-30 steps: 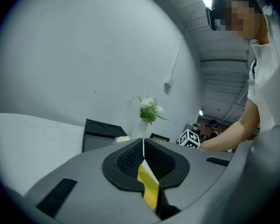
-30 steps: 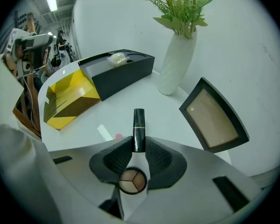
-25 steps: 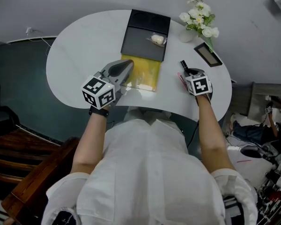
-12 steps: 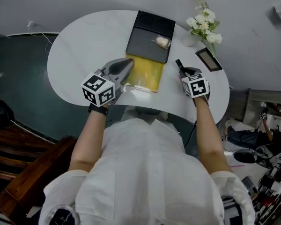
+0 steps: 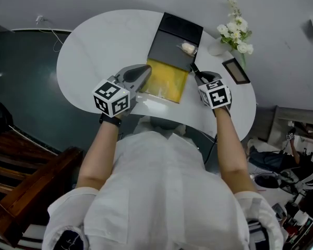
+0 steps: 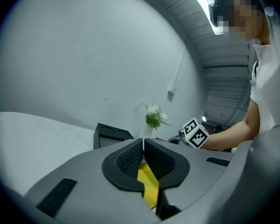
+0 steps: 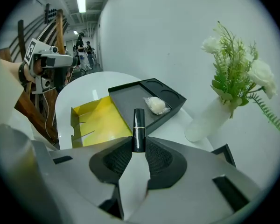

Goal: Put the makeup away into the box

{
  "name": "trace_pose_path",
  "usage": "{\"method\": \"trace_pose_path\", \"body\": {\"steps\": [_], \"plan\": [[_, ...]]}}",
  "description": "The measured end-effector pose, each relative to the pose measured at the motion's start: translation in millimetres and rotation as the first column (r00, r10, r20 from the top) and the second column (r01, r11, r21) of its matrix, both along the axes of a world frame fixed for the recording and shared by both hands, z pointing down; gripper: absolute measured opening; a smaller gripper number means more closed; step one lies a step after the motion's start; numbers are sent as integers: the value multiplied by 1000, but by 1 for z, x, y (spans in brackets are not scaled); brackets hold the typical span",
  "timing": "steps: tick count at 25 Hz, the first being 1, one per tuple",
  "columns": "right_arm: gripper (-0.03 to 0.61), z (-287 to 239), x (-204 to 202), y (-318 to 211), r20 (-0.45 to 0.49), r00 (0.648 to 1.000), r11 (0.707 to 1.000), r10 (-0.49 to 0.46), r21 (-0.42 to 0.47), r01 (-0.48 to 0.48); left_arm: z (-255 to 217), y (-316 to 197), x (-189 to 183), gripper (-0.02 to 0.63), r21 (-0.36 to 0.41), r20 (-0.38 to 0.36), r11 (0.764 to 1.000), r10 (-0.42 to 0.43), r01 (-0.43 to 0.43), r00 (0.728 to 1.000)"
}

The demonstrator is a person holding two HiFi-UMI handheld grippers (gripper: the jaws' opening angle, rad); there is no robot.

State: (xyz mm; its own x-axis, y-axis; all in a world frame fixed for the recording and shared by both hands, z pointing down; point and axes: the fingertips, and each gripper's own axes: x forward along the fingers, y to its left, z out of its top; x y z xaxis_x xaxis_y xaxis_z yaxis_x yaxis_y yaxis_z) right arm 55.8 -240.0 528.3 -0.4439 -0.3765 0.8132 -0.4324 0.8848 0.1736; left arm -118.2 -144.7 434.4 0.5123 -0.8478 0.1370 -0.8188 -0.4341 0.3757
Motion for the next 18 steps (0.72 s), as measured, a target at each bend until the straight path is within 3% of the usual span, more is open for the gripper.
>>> {"method": "trace_pose_path", "body": {"steps": [8, 18], "plan": [[81, 13, -54, 28, -16, 992, 991, -128, -28, 127, 2, 11, -14, 23, -4, -5, 1000, -27, 27, 1000], [81, 47, -103, 56, -70, 957, 958, -280, -84, 274, 8, 21, -32, 23, -23, -2, 998, -59, 59, 998]]}}
